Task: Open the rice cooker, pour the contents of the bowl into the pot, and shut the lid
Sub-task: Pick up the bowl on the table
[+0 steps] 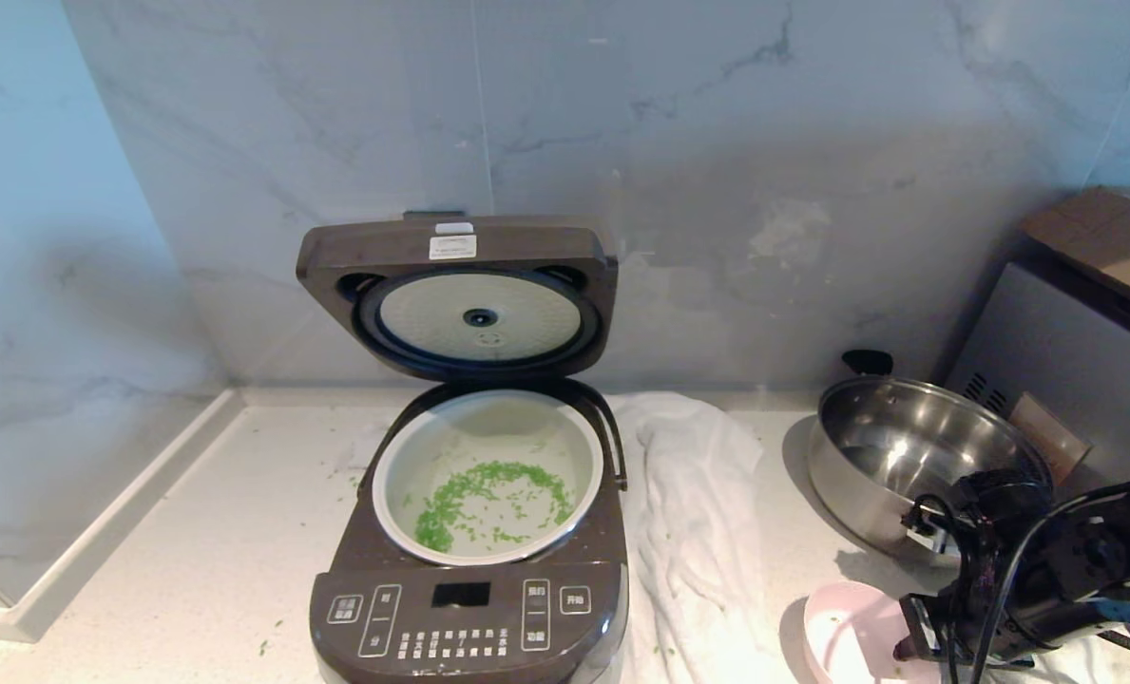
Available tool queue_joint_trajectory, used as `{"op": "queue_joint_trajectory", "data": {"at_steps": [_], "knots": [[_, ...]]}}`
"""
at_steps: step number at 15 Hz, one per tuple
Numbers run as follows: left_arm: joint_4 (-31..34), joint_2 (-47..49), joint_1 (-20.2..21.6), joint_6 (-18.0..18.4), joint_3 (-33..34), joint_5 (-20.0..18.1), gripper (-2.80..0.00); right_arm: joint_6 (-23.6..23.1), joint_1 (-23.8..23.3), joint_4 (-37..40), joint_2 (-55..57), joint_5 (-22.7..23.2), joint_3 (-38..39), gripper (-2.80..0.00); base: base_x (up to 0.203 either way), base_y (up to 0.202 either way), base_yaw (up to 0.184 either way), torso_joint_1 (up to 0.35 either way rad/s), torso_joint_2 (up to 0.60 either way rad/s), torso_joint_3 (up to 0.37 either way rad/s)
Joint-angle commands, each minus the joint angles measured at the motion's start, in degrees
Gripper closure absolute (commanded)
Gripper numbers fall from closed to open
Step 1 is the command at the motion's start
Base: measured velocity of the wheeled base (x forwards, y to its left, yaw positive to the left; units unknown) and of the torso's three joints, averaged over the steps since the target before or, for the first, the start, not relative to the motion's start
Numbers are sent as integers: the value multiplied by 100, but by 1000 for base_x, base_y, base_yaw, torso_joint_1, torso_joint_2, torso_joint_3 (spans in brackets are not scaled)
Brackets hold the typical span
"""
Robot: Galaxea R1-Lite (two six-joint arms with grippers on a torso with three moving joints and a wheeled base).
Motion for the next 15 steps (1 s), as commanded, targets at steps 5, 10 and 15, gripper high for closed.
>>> {"op": "queue_joint_trajectory", "data": {"at_steps": [5, 10, 15], "knots": [[0, -1, 1, -3, 0, 1, 0, 259, 1, 1532, -1118, 385, -583, 0, 0, 0, 0, 0, 0, 0], [0, -1, 1, -20, 1, 10, 0, 893, 100, 2817, -1907, 613, -1293, 0, 0, 0, 0, 0, 0, 0], [-44, -1, 1, -20, 18, 1, 0, 906, 157, 3219, -2262, 876, -1303, 0, 0, 0, 0, 0, 0, 0]]}}
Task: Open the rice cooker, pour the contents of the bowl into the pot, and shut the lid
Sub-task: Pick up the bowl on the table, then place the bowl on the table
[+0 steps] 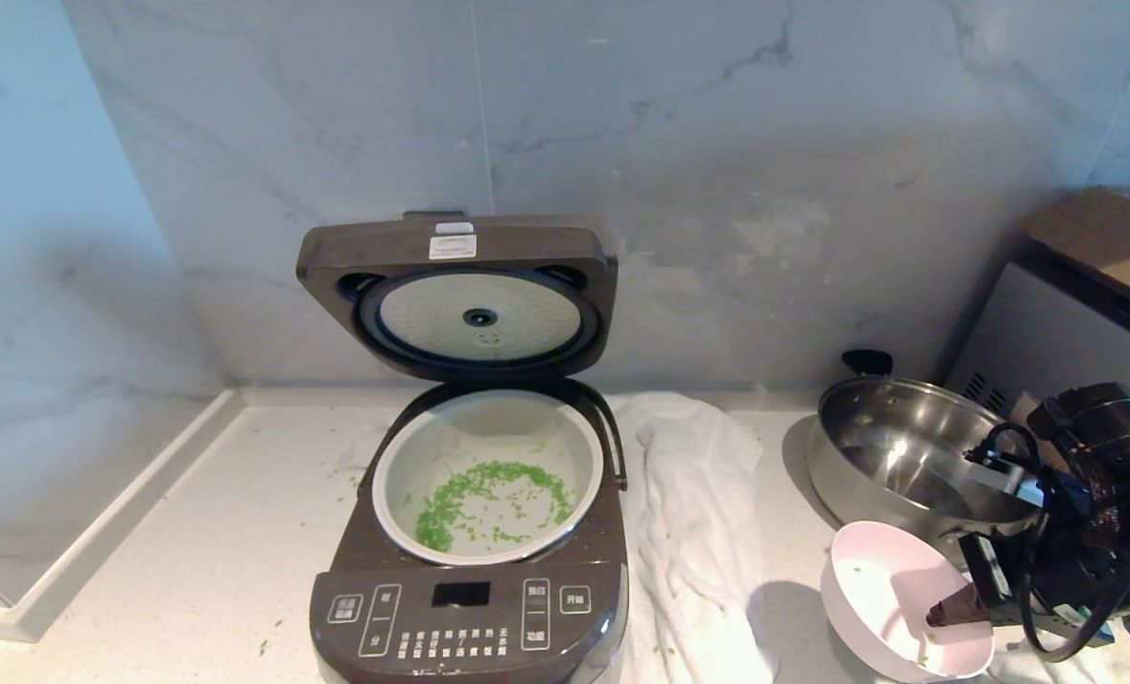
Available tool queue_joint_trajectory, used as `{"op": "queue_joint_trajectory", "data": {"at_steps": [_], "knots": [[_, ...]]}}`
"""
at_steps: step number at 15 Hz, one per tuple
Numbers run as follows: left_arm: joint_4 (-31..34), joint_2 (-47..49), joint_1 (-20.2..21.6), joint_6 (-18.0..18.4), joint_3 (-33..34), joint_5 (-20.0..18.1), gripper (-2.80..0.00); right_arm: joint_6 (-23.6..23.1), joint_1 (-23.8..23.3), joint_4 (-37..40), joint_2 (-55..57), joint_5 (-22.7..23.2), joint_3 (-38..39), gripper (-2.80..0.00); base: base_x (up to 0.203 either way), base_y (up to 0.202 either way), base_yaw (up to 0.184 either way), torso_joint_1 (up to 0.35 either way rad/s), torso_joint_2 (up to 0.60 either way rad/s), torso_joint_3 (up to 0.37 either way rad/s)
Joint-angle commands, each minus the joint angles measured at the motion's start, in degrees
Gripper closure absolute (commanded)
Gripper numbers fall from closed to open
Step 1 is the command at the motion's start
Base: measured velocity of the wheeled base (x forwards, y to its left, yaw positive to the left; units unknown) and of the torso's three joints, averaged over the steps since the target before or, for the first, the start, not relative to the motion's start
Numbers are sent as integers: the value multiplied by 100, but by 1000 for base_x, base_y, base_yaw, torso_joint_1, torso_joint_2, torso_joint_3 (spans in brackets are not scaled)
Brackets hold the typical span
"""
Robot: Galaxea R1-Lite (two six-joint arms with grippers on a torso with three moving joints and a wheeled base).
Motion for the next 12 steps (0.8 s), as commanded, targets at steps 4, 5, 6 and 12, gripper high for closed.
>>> {"op": "queue_joint_trajectory", "data": {"at_steps": [4, 5, 6, 12], "knots": [[-1, -1, -5, -2, 0, -1, 0, 204, 20, 169, -179, 195, -220, 0, 0, 0, 0, 0, 0, 0], [-1, -1, -6, -7, 0, -1, 0, 226, 20, 175, -208, 320, -234, 0, 0, 0, 0, 0, 0, 0], [-1, -1, 2, 0, 0, -1, 0, 228, 20, 186, -261, 348, -218, 0, 0, 0, 0, 0, 0, 0], [-10, -1, -6, -6, 0, -1, 0, 254, 29, 205, -407, 349, -244, 0, 0, 0, 0, 0, 0, 0]]}}
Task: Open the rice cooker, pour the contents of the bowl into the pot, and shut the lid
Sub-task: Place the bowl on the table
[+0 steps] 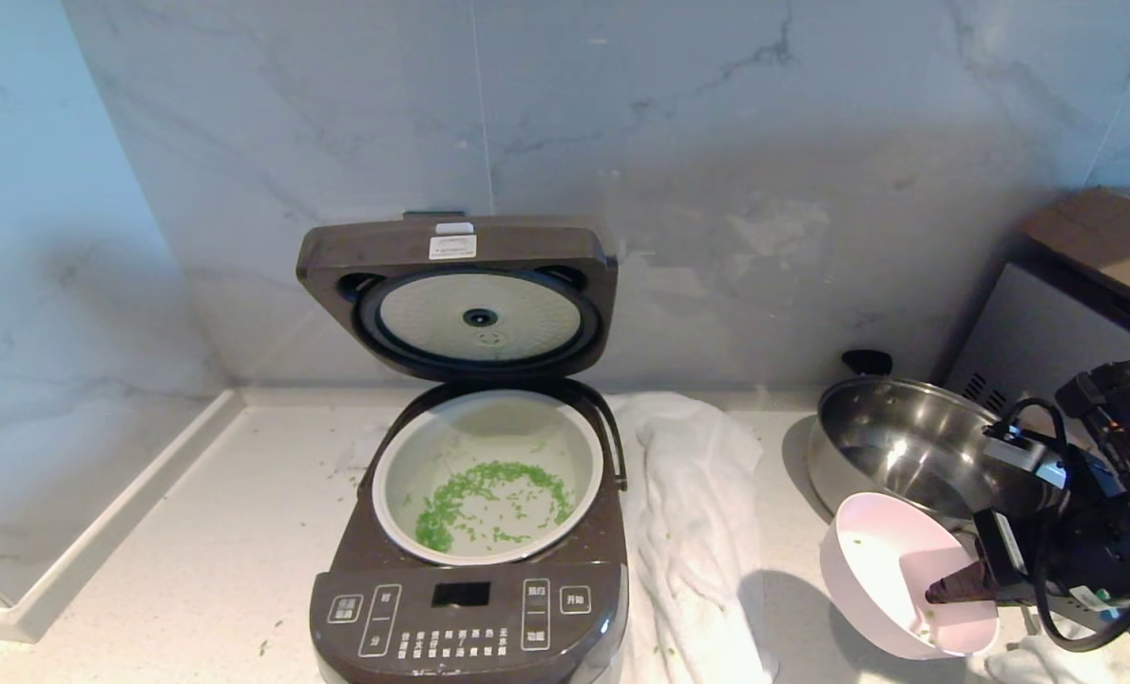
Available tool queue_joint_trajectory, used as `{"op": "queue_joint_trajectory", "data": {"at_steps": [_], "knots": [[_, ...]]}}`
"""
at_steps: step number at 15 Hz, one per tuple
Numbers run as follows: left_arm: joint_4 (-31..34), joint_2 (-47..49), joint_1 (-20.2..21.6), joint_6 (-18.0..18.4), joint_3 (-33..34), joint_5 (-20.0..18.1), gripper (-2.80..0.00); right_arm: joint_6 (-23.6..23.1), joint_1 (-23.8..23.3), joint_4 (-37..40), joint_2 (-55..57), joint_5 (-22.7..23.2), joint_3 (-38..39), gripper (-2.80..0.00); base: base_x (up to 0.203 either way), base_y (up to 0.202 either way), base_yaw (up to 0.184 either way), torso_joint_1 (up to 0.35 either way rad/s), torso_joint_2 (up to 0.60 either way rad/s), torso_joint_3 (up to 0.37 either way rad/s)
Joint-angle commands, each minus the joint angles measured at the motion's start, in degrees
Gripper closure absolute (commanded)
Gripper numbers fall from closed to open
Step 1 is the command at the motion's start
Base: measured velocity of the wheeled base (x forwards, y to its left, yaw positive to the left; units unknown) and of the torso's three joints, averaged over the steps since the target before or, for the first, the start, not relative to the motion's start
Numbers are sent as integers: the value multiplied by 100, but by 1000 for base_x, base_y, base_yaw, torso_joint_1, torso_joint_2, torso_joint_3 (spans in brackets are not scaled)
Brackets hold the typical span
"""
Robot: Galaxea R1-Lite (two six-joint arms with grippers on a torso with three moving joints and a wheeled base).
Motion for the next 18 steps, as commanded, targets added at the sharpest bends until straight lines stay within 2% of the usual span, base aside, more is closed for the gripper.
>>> {"op": "queue_joint_trajectory", "data": {"at_steps": [1, 8, 18], "knots": [[0, 0, -7, -3, 0, 0, 0, 0, 2, 14, -26, 17, -6, 0, 0, 0, 0, 0, 0, 0], [-4, 0, -5, -3, 0, 0, 0, 9, 46, 14, -70, 17, 24, 0, -7, 0, 0, 1, 0, 0], [0, 0, 2, -3, 0, 0, 0, 9, 81, 14, -111, 17, 33, 0, -187, 0, -2, 3, 2, 2]]}}
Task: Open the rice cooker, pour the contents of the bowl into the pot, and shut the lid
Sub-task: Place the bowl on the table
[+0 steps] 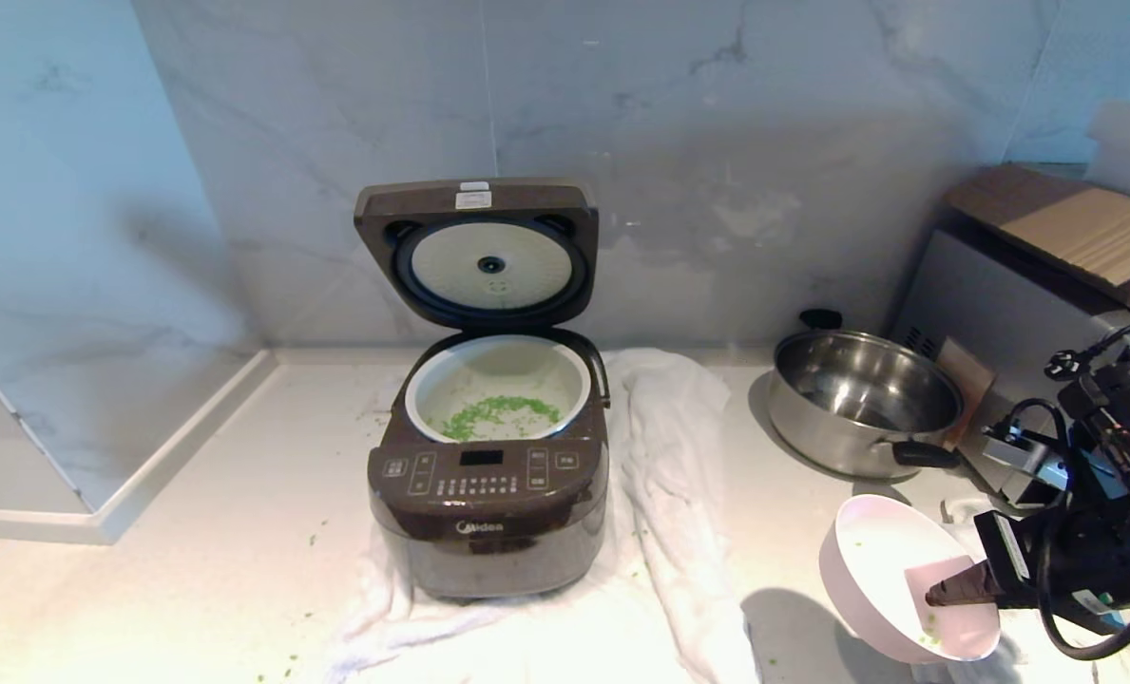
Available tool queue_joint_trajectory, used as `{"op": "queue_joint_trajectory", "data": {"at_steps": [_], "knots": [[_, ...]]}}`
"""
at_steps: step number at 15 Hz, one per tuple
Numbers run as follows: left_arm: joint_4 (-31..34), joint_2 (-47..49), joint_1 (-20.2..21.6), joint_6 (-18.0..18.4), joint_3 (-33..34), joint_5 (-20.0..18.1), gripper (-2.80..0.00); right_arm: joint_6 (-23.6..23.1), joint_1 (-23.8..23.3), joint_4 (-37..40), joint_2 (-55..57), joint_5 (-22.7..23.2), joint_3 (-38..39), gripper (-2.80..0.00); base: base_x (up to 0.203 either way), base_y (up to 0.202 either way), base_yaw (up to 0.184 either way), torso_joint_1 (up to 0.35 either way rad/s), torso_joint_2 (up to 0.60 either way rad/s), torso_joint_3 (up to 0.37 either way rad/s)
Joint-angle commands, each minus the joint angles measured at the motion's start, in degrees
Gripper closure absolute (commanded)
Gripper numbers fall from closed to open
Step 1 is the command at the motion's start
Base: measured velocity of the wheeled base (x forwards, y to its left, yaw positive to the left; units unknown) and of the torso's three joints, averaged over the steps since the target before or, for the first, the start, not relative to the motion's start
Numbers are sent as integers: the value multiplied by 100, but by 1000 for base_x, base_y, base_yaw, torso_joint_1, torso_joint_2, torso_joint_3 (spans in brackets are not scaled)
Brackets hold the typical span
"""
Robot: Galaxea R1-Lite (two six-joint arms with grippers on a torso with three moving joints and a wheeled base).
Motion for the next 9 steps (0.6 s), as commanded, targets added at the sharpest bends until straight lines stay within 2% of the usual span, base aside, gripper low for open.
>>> {"op": "queue_joint_trajectory", "data": {"at_steps": [1, 5, 9], "knots": [[-5, 2, 2, -3, 0, 5, 0, 7, 28, 16, -53, 17, -9, 0, -196, 0, 0, -2, 2, 2], [-7, 2, 2, -3, 0, 7, 0, -2, 102, 20, -239, 17, 6, 0, -168, 0, -4, 2, 2, 0], [-5, 2, 2, -3, 0, -1, 0, -2, 165, 95, -268, 26, 30, 0, 0, 0, 0, 0, 0, 0]]}}
